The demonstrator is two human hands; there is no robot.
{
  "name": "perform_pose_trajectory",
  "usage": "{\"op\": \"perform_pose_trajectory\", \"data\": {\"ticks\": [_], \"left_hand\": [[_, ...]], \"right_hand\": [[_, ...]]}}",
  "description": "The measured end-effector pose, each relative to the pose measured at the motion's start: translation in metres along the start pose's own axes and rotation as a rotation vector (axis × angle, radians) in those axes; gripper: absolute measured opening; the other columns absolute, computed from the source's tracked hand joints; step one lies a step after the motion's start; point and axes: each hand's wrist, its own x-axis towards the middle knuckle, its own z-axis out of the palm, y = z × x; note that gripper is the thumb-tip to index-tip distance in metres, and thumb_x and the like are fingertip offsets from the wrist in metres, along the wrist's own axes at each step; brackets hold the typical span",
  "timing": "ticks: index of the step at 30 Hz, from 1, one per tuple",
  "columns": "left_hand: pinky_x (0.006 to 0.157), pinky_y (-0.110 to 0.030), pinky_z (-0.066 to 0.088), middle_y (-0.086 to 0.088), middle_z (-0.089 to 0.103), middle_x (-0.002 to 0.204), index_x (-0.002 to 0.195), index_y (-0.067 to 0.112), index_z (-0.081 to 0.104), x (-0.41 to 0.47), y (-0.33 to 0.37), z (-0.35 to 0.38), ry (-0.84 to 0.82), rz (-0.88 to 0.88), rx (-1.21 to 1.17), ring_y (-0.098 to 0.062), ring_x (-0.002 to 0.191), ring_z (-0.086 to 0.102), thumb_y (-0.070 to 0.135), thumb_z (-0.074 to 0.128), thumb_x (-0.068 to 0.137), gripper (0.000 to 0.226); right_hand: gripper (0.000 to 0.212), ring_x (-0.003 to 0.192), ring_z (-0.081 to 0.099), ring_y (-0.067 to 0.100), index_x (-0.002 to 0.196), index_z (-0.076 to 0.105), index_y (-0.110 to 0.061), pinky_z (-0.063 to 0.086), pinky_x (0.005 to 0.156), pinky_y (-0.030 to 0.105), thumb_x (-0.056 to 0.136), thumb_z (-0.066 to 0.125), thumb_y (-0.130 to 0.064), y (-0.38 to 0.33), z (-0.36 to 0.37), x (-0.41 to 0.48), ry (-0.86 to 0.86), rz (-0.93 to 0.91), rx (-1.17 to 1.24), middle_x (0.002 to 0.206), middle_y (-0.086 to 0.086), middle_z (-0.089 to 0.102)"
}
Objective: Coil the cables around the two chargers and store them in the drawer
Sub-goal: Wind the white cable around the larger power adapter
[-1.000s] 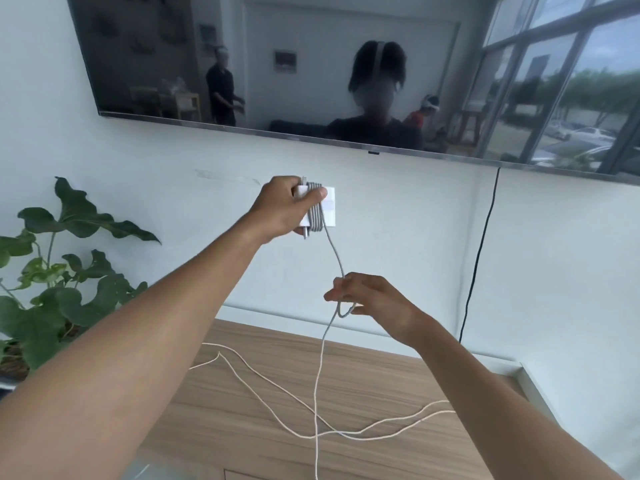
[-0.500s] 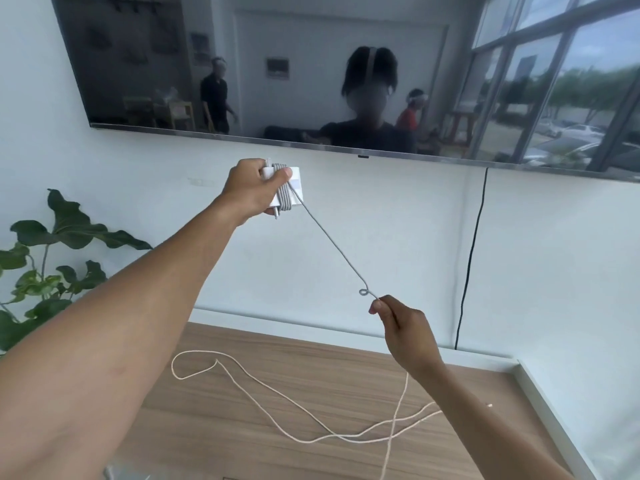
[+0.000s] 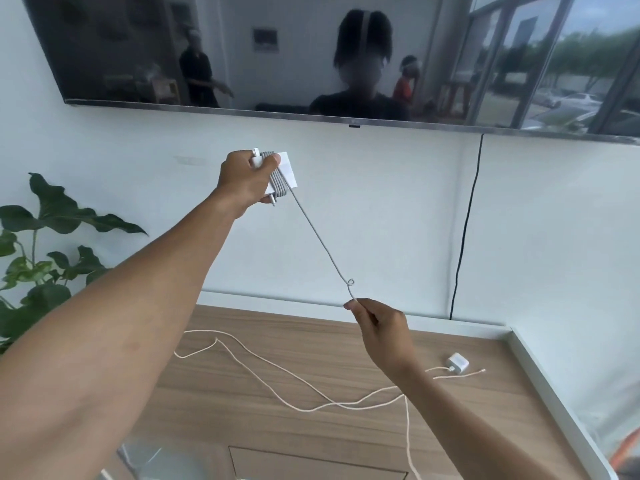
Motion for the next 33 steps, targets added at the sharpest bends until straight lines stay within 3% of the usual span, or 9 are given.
{"op": "perform_pose_trajectory", "data": {"ticks": [3, 5, 8, 12, 17, 21, 25, 29, 33], "left_hand": [[0.051, -0.033, 0.059, -0.011, 0.064, 0.090, 0.097, 0.002, 0.064, 0.000, 0.003, -0.001, -0.017, -0.012, -0.066, -0.022, 0.070, 0.065, 0.029, 0.062, 0.092, 0.028], [0.050, -0.031, 0.059, -0.010, 0.064, 0.086, 0.097, 0.004, 0.063, -0.005, 0.005, 0.000, -0.049, -0.013, -0.087, -0.019, 0.066, 0.064, 0.028, 0.061, 0.094, 0.025], [0.052, -0.032, 0.060, -0.008, 0.064, 0.083, 0.096, 0.004, 0.063, -0.013, 0.010, 0.008, -0.097, -0.013, -0.126, -0.018, 0.065, 0.064, 0.028, 0.059, 0.095, 0.025], [0.055, -0.033, 0.060, -0.007, 0.065, 0.081, 0.095, 0.005, 0.063, -0.020, 0.024, 0.013, -0.138, 0.001, -0.175, -0.019, 0.066, 0.065, 0.029, 0.059, 0.095, 0.025], [0.059, -0.037, 0.061, -0.008, 0.065, 0.082, 0.093, 0.004, 0.063, -0.023, 0.038, 0.008, -0.194, 0.041, -0.173, -0.019, 0.067, 0.066, 0.030, 0.059, 0.095, 0.026], [0.061, -0.039, 0.062, -0.009, 0.064, 0.084, 0.091, 0.004, 0.063, -0.028, 0.037, 0.007, -0.249, 0.077, -0.125, -0.021, 0.069, 0.066, 0.028, 0.059, 0.095, 0.024], [0.056, -0.036, 0.061, -0.009, 0.064, 0.082, 0.095, 0.003, 0.063, -0.028, 0.022, 0.000, -0.157, 0.049, -0.078, -0.021, 0.068, 0.066, 0.026, 0.059, 0.095, 0.024], [0.051, -0.031, 0.060, -0.008, 0.063, 0.082, 0.099, 0.001, 0.064, -0.023, -0.007, -0.009, -0.087, -0.035, -0.059, -0.020, 0.067, 0.064, 0.026, 0.060, 0.095, 0.026], [0.047, -0.029, 0.058, -0.008, 0.062, 0.077, 0.081, 0.008, 0.063, -0.021, -0.024, -0.006, -0.030, -0.086, -0.105, -0.020, 0.063, 0.062, 0.027, 0.060, 0.095, 0.024]], "right_hand": [[0.038, 0.047, 0.034, 0.004, 0.092, 0.074, -0.026, 0.032, 0.049, 0.015, 0.099, 0.042, -0.044, -0.023, -0.004, 0.006, -0.093, 0.254, 0.334, 0.054, -0.010, 0.032], [0.035, 0.047, 0.037, 0.009, 0.093, 0.074, -0.016, 0.031, 0.047, 0.021, 0.099, 0.046, -0.036, -0.033, -0.007, 0.015, -0.176, 0.339, 0.551, 0.058, -0.006, 0.041], [0.021, 0.060, 0.054, 0.015, 0.099, 0.069, -0.007, 0.047, 0.057, 0.027, 0.098, 0.050, -0.016, -0.043, -0.011, 0.024, -0.339, 0.393, 0.743, 0.075, 0.002, 0.057], [0.019, 0.063, 0.054, 0.014, 0.107, 0.065, -0.009, 0.052, 0.064, 0.028, 0.095, 0.053, -0.017, -0.041, -0.012, 0.028, -0.462, 0.501, 1.045, 0.079, -0.001, 0.059], [0.009, 0.073, 0.065, 0.014, 0.088, 0.067, -0.005, 0.059, 0.067, 0.032, 0.091, 0.060, -0.008, -0.022, -0.013, 0.028, -0.262, 0.585, 0.908, 0.090, 0.001, 0.065], [0.009, 0.078, 0.065, 0.019, 0.091, 0.067, 0.000, 0.061, 0.070, 0.036, 0.090, 0.062, -0.008, -0.012, -0.028, 0.033, -0.066, 0.567, 0.916, 0.080, 0.007, 0.063], [0.007, 0.075, 0.060, 0.015, 0.090, 0.068, -0.003, 0.059, 0.076, 0.032, 0.088, 0.064, -0.009, -0.005, -0.054, 0.040, 0.025, 0.486, 0.927, 0.081, 0.002, 0.063], [0.015, 0.062, 0.044, 0.010, 0.079, 0.065, -0.011, 0.043, 0.057, 0.018, 0.091, 0.058, -0.006, -0.015, -0.079, 0.047, -0.064, 0.360, 0.887, 0.079, -0.004, 0.057], [0.023, 0.058, 0.031, 0.010, 0.076, 0.059, -0.015, 0.027, 0.054, 0.021, 0.093, 0.053, -0.002, -0.026, -0.090, 0.051, -0.041, 0.255, 0.811, 0.069, -0.002, 0.039]]}}
